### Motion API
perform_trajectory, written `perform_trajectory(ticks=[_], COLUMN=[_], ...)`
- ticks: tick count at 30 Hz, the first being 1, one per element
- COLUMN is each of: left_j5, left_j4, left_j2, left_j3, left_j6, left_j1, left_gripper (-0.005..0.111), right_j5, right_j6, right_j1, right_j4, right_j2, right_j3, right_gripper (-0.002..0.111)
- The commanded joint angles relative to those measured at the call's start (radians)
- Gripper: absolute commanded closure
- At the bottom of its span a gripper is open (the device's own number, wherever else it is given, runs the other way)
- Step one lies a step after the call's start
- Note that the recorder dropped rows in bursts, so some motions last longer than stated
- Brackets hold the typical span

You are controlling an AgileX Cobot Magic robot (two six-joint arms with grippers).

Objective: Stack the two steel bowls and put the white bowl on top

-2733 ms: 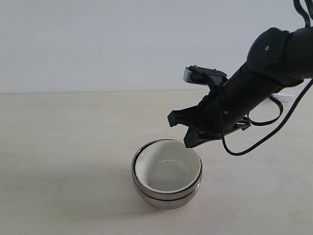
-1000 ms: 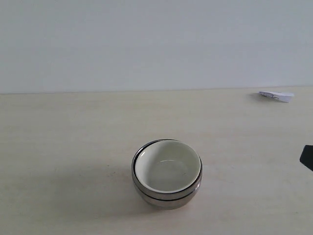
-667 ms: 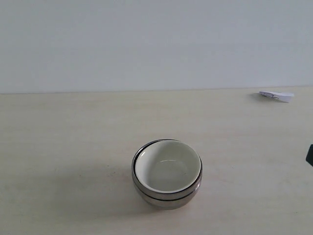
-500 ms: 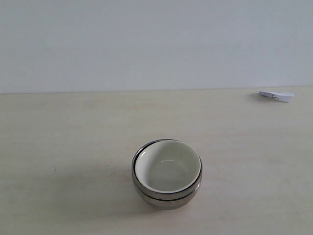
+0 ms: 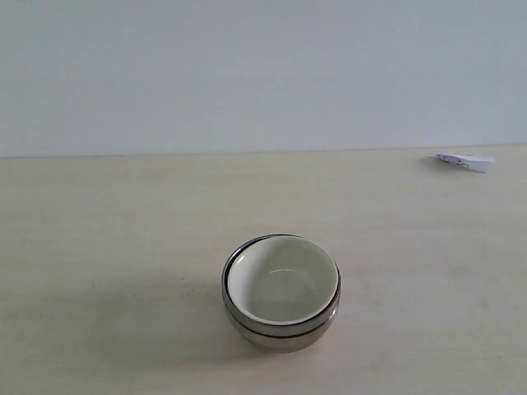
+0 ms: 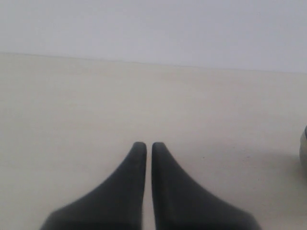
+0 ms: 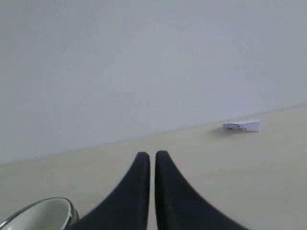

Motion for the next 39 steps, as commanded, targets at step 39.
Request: perform_trajectory(ticks=[39], left_j5=[-0.003], left_j4=[0.002], left_j2=[-0.003], left_j3=[0.004], left_j6=[-0.001], left_j1=[0.003], left_gripper=[0.103], right_j5=[0.334], right_j6=[0.472], right_j1=[-0.030], right_j4=[-0.602], right_j2=[-0.006], right_j3=[0.004], right_gripper=[0.108])
